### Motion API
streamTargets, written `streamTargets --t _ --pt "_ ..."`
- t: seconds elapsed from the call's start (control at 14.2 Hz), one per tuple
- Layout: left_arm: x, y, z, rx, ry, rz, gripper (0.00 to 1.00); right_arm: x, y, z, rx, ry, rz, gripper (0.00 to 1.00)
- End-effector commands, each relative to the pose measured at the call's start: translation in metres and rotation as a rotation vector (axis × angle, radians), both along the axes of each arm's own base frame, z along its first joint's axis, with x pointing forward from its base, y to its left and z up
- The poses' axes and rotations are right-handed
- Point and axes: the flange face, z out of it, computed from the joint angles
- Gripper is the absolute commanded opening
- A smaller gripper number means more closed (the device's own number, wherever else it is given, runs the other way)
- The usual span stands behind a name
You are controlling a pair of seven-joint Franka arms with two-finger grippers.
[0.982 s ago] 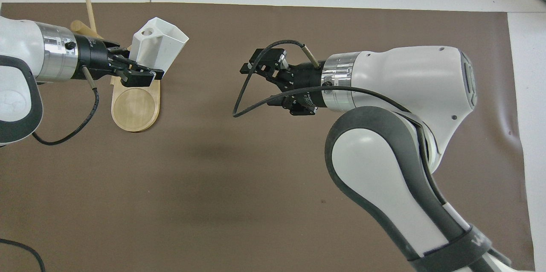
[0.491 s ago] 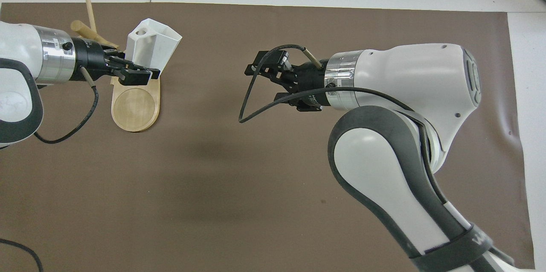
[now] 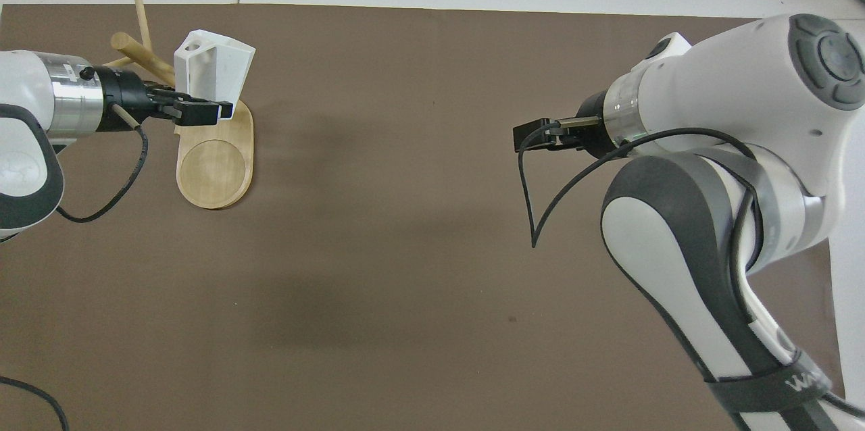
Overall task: Hang cup on rack
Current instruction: 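Move the mug onto a peg while the right gripper withdraws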
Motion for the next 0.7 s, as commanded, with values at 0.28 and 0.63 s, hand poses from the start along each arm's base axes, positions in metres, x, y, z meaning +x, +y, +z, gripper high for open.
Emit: streamTargets --t 0.28,0.63 --pt "-0.004 0.006 -0.01 0.014 -0.021 0.075 0.0 0.011 -0.098 0.015 -0.184 -0.074 0.132 1.0" --pt "-0.002 0.011 -0.011 0.006 -0.013 0.117 0.0 0.005 -0.134 0.016 -0.207 -0.012 0.092 1.0"
